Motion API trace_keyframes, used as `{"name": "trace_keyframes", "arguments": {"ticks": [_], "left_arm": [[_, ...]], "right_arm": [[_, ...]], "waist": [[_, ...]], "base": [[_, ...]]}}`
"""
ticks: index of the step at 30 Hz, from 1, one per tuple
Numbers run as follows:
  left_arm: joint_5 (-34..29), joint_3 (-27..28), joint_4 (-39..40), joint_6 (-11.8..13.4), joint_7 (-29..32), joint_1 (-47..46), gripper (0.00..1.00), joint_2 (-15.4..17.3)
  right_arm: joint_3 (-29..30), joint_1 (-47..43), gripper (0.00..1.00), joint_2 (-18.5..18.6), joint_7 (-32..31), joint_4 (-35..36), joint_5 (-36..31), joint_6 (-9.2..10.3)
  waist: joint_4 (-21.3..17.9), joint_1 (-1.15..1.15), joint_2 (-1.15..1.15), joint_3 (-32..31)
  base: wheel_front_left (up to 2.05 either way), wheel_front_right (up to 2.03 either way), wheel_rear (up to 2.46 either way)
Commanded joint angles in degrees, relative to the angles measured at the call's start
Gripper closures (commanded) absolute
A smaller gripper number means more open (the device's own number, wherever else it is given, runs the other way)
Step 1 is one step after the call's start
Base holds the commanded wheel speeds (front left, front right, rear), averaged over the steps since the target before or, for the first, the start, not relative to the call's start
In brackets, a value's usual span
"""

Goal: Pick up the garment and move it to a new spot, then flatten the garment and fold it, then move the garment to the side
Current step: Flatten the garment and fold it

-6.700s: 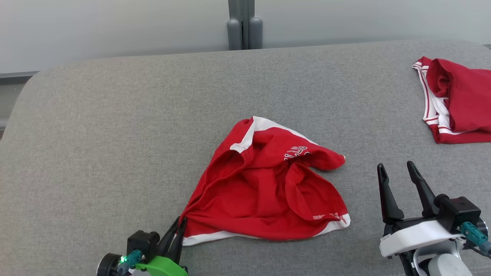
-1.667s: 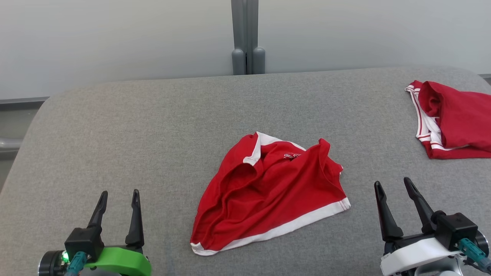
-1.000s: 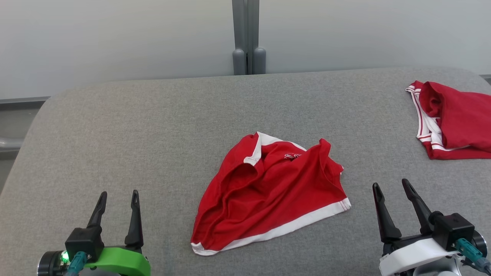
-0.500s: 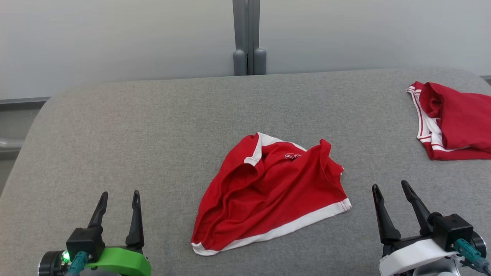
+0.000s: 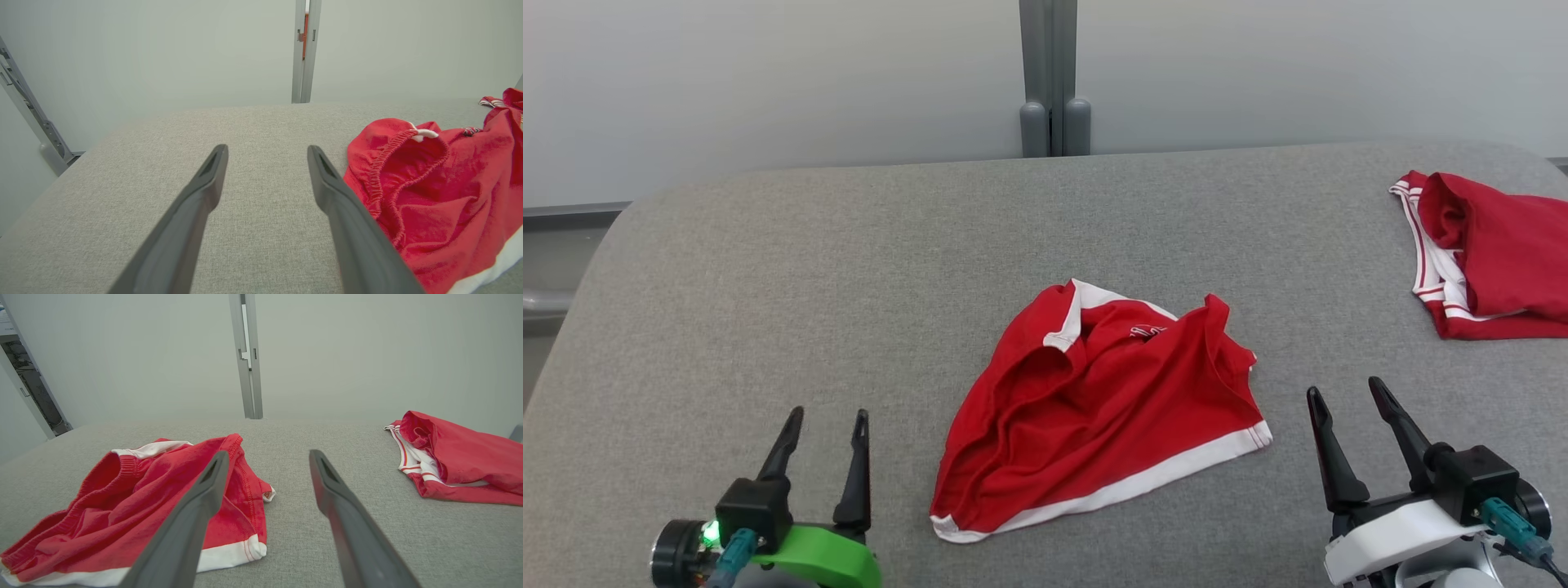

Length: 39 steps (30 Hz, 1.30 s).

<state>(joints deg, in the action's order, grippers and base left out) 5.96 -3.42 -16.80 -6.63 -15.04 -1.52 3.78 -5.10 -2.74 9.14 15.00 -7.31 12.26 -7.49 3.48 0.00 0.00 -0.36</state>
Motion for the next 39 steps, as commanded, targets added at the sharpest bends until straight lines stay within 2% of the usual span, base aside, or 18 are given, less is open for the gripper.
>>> {"name": "trace_keyframes", "arguments": {"ticks": [1, 10, 17, 28, 39], "left_arm": [[-0.6, -1.1, -0.4, -0.4, -0.2, -1.5, 0.00, 0.2], [-0.6, -12.4, -5.4, -0.9, -0.2, -4.3, 0.00, 1.7], [2.9, -22.5, -9.9, -0.9, -0.1, -5.5, 0.00, 4.4], [7.1, -28.5, -16.6, -0.9, -0.1, -7.7, 0.00, 6.3], [10.3, -30.8, -20.4, -0.9, 0.0, -9.6, 0.00, 6.8]], "right_arm": [[-0.3, 1.0, 0.00, 0.4, 0.2, -0.6, -0.7, 0.01], [-2.9, 5.4, 0.00, 2.3, 0.2, -8.0, -0.5, 0.01], [-5.7, 9.3, 0.00, 2.9, 0.2, -15.2, 0.9, 0.01], [-9.6, 14.1, 0.00, 2.8, 0.2, -23.8, 3.3, 0.01], [-11.7, 16.8, 0.00, 1.8, 0.2, -29.4, 5.9, 0.01]], "waist": [[0.1, 0.00, 0.00, 0.2], [0.1, 0.00, 0.00, 2.5], [0.1, 0.00, 0.00, 4.2], [0.4, 0.00, 0.00, 6.4], [1.0, 0.00, 0.00, 7.6]], "base": [[0.00, 0.00, 0.00], [0.00, 0.00, 0.00], [0.00, 0.00, 0.00], [0.00, 0.00, 0.00], [0.00, 0.00, 0.00]]}}
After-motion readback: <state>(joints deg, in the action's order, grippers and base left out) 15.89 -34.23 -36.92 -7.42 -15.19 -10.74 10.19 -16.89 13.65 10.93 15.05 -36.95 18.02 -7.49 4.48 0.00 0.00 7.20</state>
